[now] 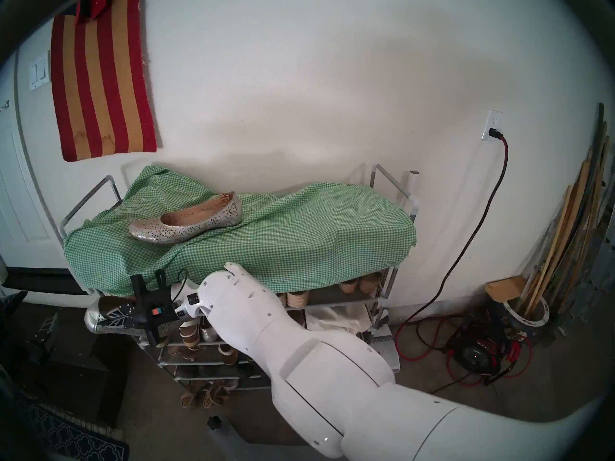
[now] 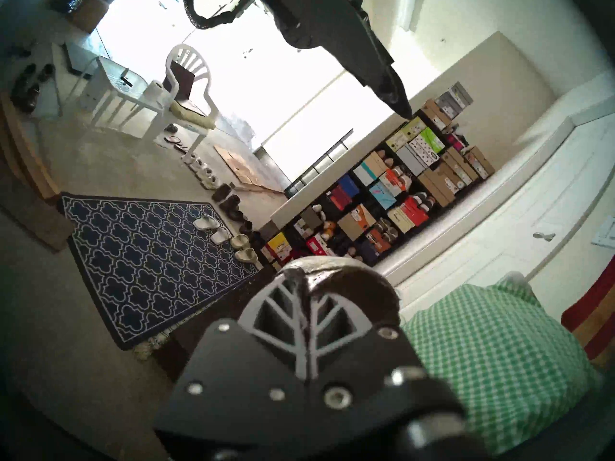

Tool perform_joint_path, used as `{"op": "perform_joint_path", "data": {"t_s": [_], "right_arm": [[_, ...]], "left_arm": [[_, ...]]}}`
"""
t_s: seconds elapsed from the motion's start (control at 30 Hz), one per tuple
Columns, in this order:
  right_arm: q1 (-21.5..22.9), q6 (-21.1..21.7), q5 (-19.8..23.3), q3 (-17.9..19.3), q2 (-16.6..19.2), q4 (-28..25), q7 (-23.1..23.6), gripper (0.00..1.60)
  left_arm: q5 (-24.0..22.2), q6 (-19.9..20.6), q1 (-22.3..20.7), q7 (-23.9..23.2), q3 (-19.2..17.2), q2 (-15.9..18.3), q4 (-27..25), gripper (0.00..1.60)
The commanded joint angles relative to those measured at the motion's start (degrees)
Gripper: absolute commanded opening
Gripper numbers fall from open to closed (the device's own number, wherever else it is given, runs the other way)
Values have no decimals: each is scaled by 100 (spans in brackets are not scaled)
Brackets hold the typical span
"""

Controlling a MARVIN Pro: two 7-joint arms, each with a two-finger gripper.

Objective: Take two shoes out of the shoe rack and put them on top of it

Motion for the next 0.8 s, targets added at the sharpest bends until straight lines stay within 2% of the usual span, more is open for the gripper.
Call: {"op": "perform_joint_path", "data": {"t_s": [0.0,0.23,0.77], "right_arm": [[-168,-7,344,-51,-64,-256,254,0],[-356,-7,598,4,76,-415,234,0],[-487,-7,1119,387,878,-943,165,0]], "left_arm": [[-7,6,-2,-2,11,-16,-34,160],[-7,4,-5,-8,8,-21,-34,160],[-7,1,-12,-22,2,-34,-34,160]]}}
